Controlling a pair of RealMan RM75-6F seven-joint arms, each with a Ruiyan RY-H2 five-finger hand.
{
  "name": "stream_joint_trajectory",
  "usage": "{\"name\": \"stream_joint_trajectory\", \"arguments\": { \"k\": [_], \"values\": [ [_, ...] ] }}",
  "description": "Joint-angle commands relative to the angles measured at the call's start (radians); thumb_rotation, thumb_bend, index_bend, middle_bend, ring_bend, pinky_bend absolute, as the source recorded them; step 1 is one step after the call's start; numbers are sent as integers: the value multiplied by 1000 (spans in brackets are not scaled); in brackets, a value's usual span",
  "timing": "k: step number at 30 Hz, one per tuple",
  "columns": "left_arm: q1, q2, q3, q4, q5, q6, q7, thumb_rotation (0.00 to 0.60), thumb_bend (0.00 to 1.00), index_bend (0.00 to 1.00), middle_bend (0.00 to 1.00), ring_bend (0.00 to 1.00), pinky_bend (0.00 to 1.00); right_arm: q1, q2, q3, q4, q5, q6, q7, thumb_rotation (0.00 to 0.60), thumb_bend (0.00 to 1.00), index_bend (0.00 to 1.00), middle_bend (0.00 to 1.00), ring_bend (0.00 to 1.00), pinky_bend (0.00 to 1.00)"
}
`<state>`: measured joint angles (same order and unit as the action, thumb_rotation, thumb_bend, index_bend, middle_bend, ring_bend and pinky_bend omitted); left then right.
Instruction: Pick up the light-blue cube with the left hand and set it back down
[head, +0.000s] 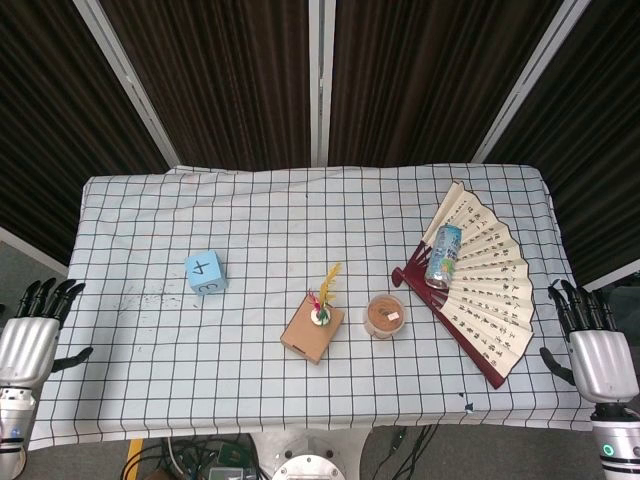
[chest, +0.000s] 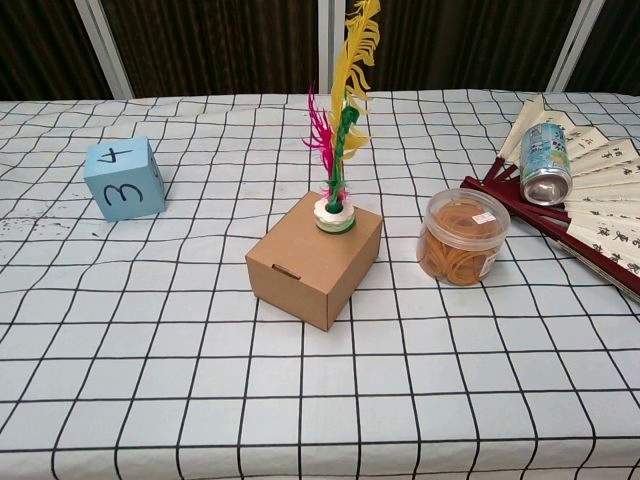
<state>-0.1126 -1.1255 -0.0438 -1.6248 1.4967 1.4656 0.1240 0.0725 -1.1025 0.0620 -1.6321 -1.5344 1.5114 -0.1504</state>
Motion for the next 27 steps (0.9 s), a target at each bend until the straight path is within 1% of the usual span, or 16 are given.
{"name": "stream_joint_trajectory", "arguments": {
  "k": [1, 10, 11, 13, 14, 15, 16, 17, 18, 19, 20, 22, 24, 27],
  "values": [
    [0, 1, 3, -1, 3, -1, -1, 600, 0, 115, 90, 29, 54, 0, 1, 1, -2, 2, 0, -1, 600, 176, 0, 0, 0, 0],
    [1, 17, 5, -24, 5, 1, -21, 600, 0, 115, 90, 29, 57, 1, 1, 3, 1, 7, -2, 9, 600, 176, 0, 0, 0, 0],
    [1, 17, 3, -26, 4, 2, -22, 600, 0, 115, 90, 29, 68, 1, 2, 4, 0, 10, -3, 10, 600, 176, 0, 0, 0, 0],
    [0, 16, 0, -30, 1, 4, -17, 600, 1, 115, 100, 54, 139, 1, 3, 6, -3, 13, -4, 12, 600, 176, 0, 0, 0, 0],
    [-1, 16, -2, -31, -1, 3, -10, 600, 14, 115, 142, 126, 245, 1, 3, 8, -3, 13, -2, 13, 600, 176, 0, 0, 0, 0],
    [-3, 15, -4, -32, -4, 2, -2, 600, 49, 115, 235, 246, 374, 1, 3, 9, -4, 14, -1, 14, 600, 176, 0, 0, 0, 0],
    [-7, 13, -6, -32, -10, -6, 7, 600, 87, 115, 330, 352, 471, 1, 3, 11, -7, 15, 1, 15, 600, 176, 0, 0, 0, 0],
    [-12, 15, -2, -36, -18, -25, 8, 600, 178, 115, 522, 543, 634, 1, 4, 11, -9, 15, 2, 16, 600, 176, 0, 0, 0, 0],
    [-17, 20, 4, -44, -27, -50, 3, 600, 252, 115, 639, 654, 721, 1, 6, 11, -11, 13, 2, 15, 600, 176, 0, 0, 0, 0],
    [-28, 29, 13, -54, -33, -87, -7, 600, 319, 116, 720, 730, 776, 1, 9, 10, -12, 10, 3, 13, 600, 176, 0, 0, 0, 0],
    [-36, 35, 21, -59, -34, -113, -12, 600, 378, 117, 769, 778, 809, 1, 11, 9, -13, 7, 5, 10, 600, 176, 0, 0, 0, 0],
    [-55, 40, 34, -57, -27, -157, -7, 600, 431, 125, 803, 808, 825, 1, 15, 10, -16, 7, 6, 6, 600, 176, 0, 0, 0, 0],
    [-76, 39, 47, -61, -15, -199, 16, 600, 467, 145, 821, 815, 828, 1, 19, 13, -24, 10, 7, 6, 600, 176, 0, 0, 0, 0],
    [-111, 42, 59, -92, 2, -258, 22, 600, 494, 182, 827, 818, 829, 3, 23, 17, -34, 12, 8, -1, 600, 176, 0, 0, 0, 0]
  ]
}}
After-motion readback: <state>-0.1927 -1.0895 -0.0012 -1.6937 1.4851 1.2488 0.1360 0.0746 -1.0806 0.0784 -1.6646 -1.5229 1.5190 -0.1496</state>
